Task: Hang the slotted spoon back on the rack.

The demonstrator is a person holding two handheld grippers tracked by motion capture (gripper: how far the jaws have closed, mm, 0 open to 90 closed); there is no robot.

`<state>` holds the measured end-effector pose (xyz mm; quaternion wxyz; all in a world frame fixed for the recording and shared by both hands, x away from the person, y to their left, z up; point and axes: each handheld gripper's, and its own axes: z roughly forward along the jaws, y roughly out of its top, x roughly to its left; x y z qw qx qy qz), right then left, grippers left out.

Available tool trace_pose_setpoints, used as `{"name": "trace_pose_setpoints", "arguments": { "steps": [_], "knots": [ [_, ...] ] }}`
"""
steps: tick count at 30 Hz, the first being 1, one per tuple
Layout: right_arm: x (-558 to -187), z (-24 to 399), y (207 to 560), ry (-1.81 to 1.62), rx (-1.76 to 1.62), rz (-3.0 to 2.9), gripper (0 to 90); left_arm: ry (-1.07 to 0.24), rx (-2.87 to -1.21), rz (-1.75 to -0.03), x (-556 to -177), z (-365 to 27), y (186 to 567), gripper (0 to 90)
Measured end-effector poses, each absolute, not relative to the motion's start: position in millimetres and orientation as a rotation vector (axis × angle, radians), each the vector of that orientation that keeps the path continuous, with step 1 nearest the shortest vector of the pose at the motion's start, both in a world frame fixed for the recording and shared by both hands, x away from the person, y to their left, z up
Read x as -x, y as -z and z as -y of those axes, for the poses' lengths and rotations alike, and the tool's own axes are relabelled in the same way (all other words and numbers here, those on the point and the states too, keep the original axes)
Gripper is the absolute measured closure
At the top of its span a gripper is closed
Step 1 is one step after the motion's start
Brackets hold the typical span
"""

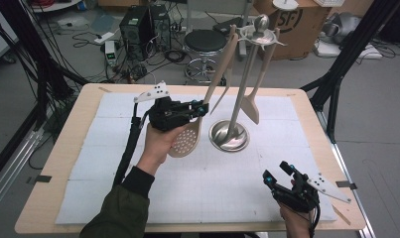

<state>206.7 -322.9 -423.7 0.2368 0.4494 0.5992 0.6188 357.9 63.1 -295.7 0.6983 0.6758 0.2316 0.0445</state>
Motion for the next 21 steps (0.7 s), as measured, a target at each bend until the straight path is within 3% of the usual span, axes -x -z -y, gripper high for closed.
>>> {"name": "trace_pose_setpoints", "arguments": {
  "steps": [18,21],
  "knots": [
    [-205.3,324.0,423.3,-1.697,-1.228,-1.643,19.6,-0.078,-1.54,-0.535,-367.3,-55.2,303.7,77.2],
    [-205.5,323.9,423.7,-1.695,-1.224,-1.647,19.6,-0.069,-1.512,-0.554,-369.5,-58.2,304.4,66.9]
  ]
}}
